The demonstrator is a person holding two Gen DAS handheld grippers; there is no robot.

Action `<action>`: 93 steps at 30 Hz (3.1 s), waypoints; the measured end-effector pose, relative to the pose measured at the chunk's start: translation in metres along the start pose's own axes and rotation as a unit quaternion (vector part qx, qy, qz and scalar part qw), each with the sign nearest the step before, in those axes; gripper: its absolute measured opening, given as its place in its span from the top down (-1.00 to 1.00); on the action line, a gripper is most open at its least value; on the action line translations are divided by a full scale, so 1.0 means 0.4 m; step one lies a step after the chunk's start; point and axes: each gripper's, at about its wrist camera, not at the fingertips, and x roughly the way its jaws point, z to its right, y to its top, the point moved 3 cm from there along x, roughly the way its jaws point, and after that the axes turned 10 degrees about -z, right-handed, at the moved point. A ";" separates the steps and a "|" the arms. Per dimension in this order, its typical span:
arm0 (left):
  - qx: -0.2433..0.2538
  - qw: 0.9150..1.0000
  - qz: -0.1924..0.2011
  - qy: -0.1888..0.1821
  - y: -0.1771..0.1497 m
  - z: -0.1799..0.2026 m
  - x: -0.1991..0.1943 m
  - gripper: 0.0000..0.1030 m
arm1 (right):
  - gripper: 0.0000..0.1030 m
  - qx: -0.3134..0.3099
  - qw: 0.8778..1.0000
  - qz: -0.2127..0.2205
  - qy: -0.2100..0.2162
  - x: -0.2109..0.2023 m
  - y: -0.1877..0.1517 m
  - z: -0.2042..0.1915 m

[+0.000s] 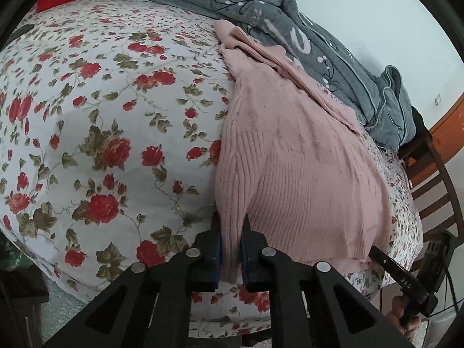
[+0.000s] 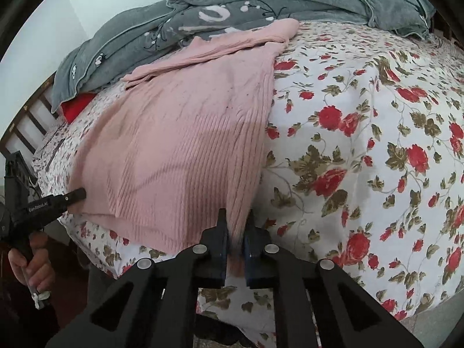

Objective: Fold small clothes

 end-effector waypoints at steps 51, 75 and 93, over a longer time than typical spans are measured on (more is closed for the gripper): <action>0.018 0.999 -0.022 0.014 -0.018 0.003 -0.020 0.81 | 0.68 0.025 0.999 -0.014 -0.021 -0.026 -0.015 0.007; 0.031 0.997 0.043 -0.060 -0.063 0.050 -0.234 0.88 | 0.92 0.027 0.996 0.059 0.054 -0.248 -0.057 -0.007; 0.002 0.991 0.054 -0.123 0.081 0.099 -0.321 0.87 | 0.91 0.048 0.989 0.095 0.103 -0.363 0.075 0.003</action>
